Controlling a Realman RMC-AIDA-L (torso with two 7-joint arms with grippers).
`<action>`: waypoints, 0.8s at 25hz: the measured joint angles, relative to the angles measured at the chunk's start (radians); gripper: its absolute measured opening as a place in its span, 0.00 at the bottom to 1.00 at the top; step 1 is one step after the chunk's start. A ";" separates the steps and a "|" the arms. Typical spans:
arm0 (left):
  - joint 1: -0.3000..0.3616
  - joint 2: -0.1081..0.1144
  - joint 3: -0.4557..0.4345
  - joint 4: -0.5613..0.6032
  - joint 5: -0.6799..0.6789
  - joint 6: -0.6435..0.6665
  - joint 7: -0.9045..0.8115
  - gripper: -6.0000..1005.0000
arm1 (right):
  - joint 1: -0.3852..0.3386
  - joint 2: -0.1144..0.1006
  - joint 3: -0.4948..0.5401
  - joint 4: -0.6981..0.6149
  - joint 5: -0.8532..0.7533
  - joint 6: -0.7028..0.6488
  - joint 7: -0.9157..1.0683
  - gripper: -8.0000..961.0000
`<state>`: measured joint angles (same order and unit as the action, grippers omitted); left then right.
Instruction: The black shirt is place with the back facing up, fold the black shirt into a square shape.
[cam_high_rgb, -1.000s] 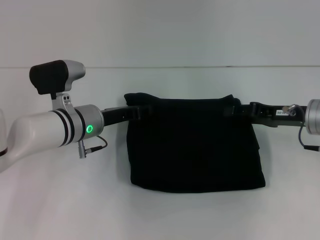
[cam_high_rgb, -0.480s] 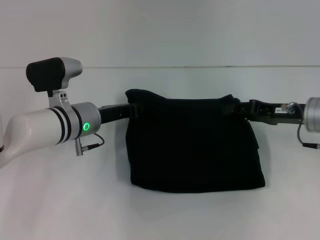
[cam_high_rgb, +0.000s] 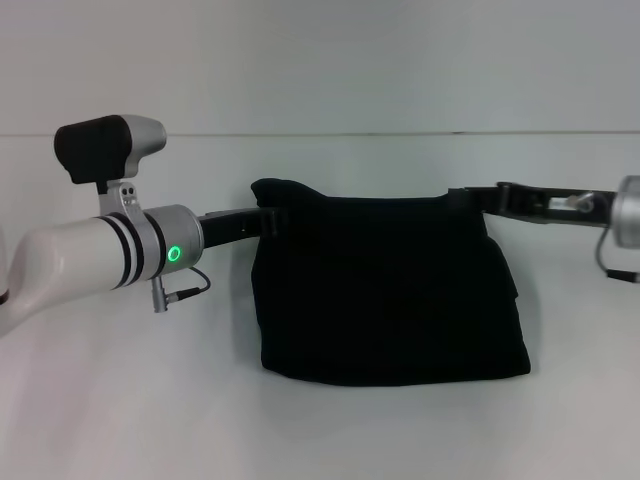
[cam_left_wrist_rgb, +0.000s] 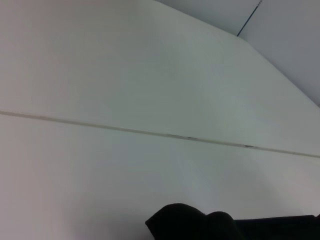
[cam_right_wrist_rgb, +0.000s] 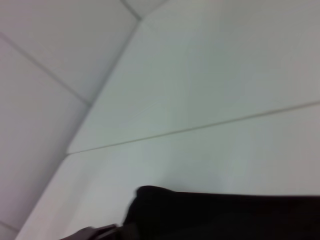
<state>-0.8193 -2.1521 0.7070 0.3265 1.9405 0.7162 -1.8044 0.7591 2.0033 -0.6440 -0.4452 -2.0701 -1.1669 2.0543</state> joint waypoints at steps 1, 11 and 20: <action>-0.001 0.000 0.000 -0.001 0.000 0.001 0.000 0.05 | 0.005 0.008 -0.002 0.004 0.005 -0.001 -0.025 0.41; -0.001 -0.004 0.000 -0.004 0.000 0.007 -0.003 0.07 | 0.050 0.084 -0.094 0.083 0.003 0.222 -0.223 0.20; 0.003 -0.006 0.000 -0.007 0.000 0.017 -0.001 0.07 | 0.055 0.091 -0.123 0.137 0.009 0.318 -0.342 0.01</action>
<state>-0.8167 -2.1581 0.7075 0.3198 1.9405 0.7333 -1.8054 0.8137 2.0940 -0.7675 -0.3087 -2.0607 -0.8486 1.7126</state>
